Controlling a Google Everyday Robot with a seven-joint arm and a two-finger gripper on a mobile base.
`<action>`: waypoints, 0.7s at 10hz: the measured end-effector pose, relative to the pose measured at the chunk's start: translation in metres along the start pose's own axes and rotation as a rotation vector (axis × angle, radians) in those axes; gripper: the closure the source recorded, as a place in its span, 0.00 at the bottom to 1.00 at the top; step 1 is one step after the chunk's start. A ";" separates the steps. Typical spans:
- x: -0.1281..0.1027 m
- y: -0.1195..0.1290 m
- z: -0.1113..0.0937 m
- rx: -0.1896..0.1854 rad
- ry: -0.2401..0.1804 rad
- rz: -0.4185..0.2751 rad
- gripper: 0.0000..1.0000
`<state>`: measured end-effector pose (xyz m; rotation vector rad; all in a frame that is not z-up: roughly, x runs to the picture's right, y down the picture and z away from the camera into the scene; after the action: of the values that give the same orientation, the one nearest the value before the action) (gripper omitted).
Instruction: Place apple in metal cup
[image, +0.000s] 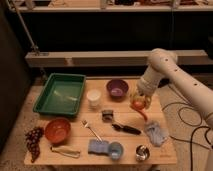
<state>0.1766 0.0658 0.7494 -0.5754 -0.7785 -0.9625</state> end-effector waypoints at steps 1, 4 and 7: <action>0.000 0.001 0.000 0.001 0.001 0.001 1.00; -0.004 0.004 0.001 -0.011 -0.010 -0.008 1.00; -0.035 0.033 -0.002 -0.013 -0.017 -0.024 1.00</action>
<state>0.1945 0.0970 0.7169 -0.5875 -0.7967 -0.9867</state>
